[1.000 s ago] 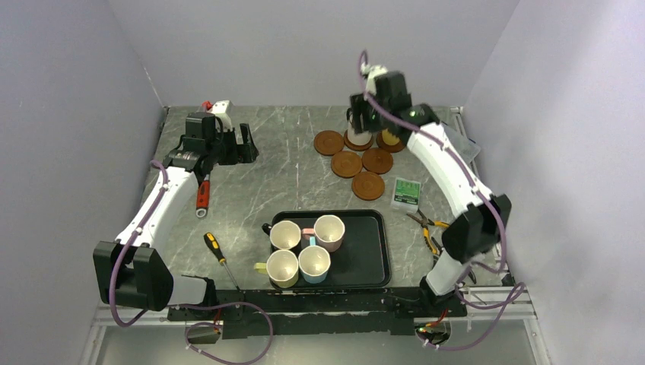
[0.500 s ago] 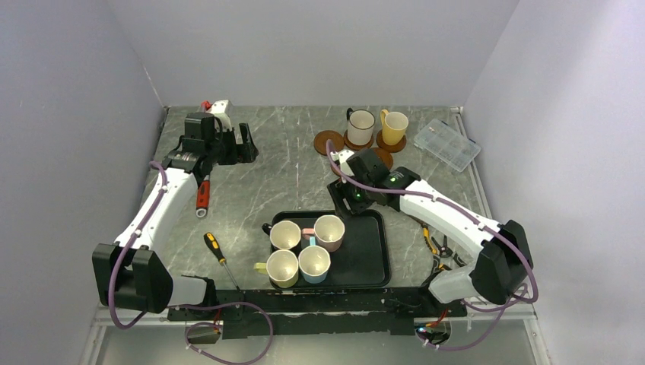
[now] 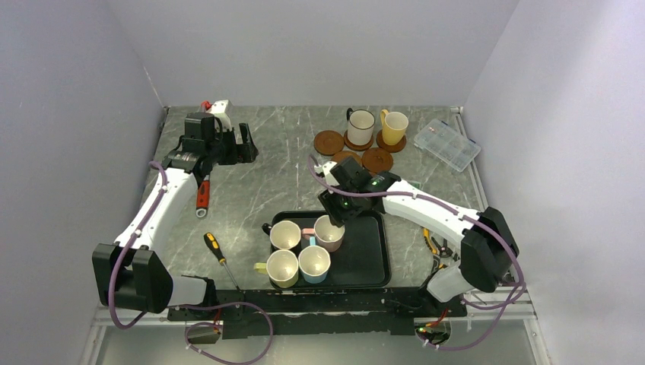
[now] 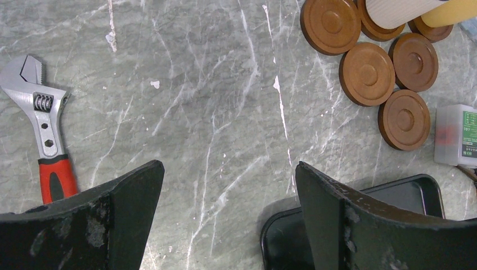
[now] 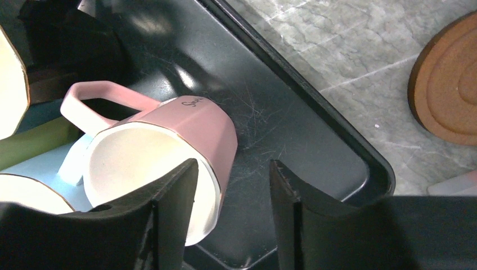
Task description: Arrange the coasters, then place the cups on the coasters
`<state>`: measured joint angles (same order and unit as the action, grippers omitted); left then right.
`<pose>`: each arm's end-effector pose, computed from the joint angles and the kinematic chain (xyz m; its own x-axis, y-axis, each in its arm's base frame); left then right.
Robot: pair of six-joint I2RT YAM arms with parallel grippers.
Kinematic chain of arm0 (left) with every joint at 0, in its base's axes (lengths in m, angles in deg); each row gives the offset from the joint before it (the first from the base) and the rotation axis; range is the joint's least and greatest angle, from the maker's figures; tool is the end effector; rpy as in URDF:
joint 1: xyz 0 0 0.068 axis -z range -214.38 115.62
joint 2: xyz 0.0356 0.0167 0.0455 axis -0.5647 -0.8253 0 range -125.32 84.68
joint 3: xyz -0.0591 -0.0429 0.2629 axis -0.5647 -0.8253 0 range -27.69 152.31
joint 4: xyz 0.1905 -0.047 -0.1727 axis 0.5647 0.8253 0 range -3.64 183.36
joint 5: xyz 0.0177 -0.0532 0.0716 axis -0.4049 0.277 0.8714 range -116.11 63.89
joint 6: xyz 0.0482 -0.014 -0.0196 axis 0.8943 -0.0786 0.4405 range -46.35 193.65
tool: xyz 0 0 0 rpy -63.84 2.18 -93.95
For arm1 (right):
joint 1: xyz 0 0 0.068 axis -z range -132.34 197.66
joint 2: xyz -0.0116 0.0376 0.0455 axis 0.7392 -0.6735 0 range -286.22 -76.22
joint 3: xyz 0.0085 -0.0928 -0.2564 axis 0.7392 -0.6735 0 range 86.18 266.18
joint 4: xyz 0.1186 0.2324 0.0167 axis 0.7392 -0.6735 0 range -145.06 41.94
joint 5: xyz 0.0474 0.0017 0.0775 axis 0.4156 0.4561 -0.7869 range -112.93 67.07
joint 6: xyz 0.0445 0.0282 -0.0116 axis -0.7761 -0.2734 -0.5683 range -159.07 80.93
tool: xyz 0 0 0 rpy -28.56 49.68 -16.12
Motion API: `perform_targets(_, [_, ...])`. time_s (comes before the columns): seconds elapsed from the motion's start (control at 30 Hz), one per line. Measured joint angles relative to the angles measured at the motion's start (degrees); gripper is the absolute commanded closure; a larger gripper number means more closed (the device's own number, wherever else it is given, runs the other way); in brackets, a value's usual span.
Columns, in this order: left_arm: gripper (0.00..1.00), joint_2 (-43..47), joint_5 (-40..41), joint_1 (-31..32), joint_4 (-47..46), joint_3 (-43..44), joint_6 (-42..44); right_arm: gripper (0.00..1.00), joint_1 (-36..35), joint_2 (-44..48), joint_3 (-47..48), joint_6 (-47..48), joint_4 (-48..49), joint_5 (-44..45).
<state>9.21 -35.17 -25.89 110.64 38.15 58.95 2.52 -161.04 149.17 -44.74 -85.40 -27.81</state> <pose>0.2917 -0.0492 0.3264 -0.6034 -0.1633 -0.7805 0.1261 0.9470 -0.2956 0.2108 0.2162 0.2470 -0.6755 -0.5394 -0.5028 -0.6736 0.7287 0.1233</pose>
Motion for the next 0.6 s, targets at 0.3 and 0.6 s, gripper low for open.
perform_targets(0.3, [0.07, 0.0, -0.02, 0.0, 0.0, 0.0, 0.0, 0.74, -1.95, -3.65, 2.12, 0.17, 0.59, 0.02])
perform_targets(0.6, [0.07, 0.0, -0.02, 0.0, 0.0, 0.0, -0.02, 0.92, -3.48, -3.67, 2.32, 0.24, -0.17, 2.62])
